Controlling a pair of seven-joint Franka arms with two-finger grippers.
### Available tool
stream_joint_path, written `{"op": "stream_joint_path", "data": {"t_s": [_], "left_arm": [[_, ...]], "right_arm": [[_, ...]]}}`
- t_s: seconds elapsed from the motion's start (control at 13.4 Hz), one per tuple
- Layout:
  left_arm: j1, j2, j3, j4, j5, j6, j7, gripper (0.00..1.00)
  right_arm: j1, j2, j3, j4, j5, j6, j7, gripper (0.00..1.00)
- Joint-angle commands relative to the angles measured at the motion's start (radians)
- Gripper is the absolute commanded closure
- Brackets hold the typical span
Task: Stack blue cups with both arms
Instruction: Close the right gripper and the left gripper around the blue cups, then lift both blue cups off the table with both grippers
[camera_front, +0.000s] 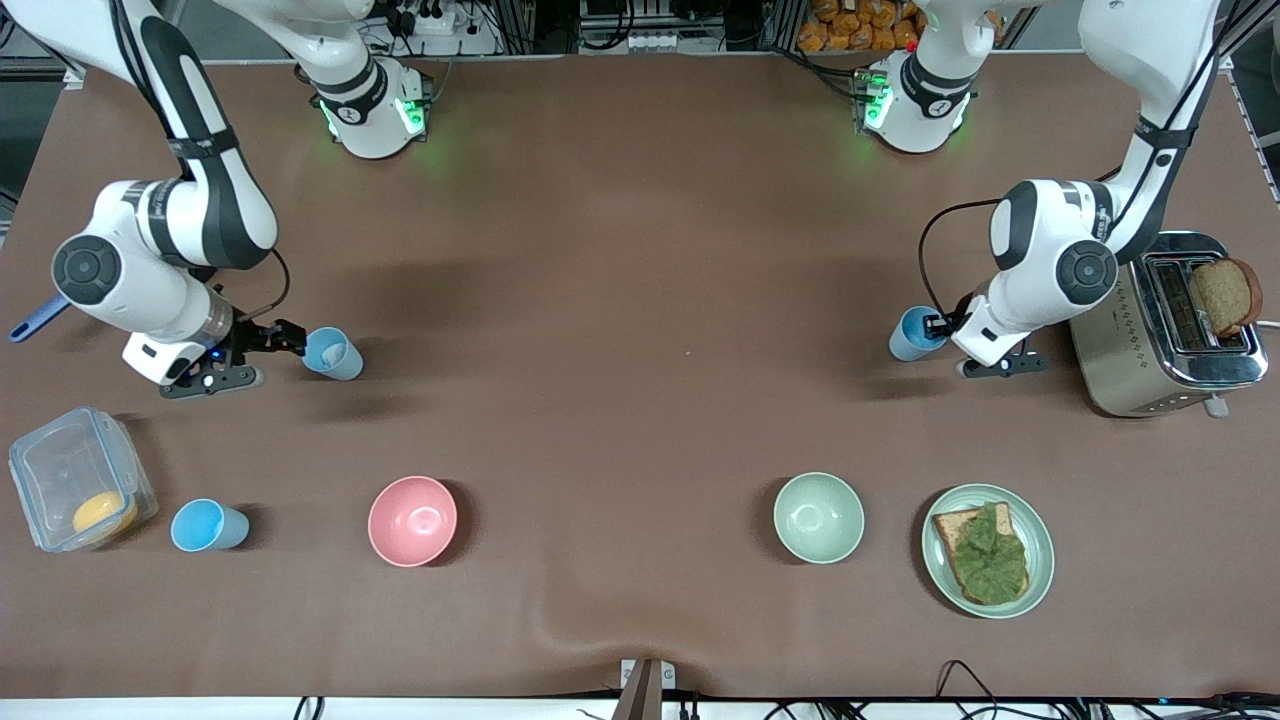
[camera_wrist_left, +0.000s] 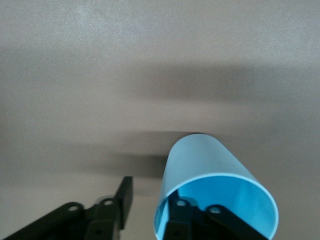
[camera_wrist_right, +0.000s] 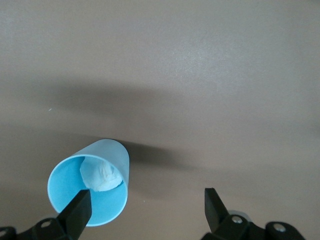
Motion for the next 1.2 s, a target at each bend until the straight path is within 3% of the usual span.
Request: {"op": "stream_joint_path", "data": {"t_s": [0.0,0.15,0.45,0.67,0.9,1.12], "left_arm": [[0.007,0.004,-0.005,-0.001,0.021,0.011,-0.009,1.0],[0.007,0.0,-0.005,-0.001,0.021,0.005,-0.009,1.0],[0.005,-0.025,-0.005,0.031,0.021,-0.041,-0.007,1.0],[0.007,-0.031,-0.005,0.142,0.019,-0.214,-0.012,1.0],[0.007,-0.043,-0.003,0.198,0.019,-0.274,-0.009,1.0],[0.005,-0.03,-0.003,0.293,0.019,-0.354,-0.024,1.0]], "right_arm": [[-0.011,0.02,0.011,-0.018,-0.016,0.044,-0.004,0.0],[-0.008,0.039,0.011,-0.049,-0.016,0.116,-0.004,0.0],[-0.006,0.045,0.011,-0.055,-0.016,0.124,-0.003,0.0],[0.006,0.048,0.012,-0.061,-0.016,0.121,0.0,0.16],[0.011,0.05,0.012,-0.061,-0.015,0.121,0.002,0.3],[0.011,0.05,0.012,-0.063,-0.015,0.118,0.004,0.54]]}}
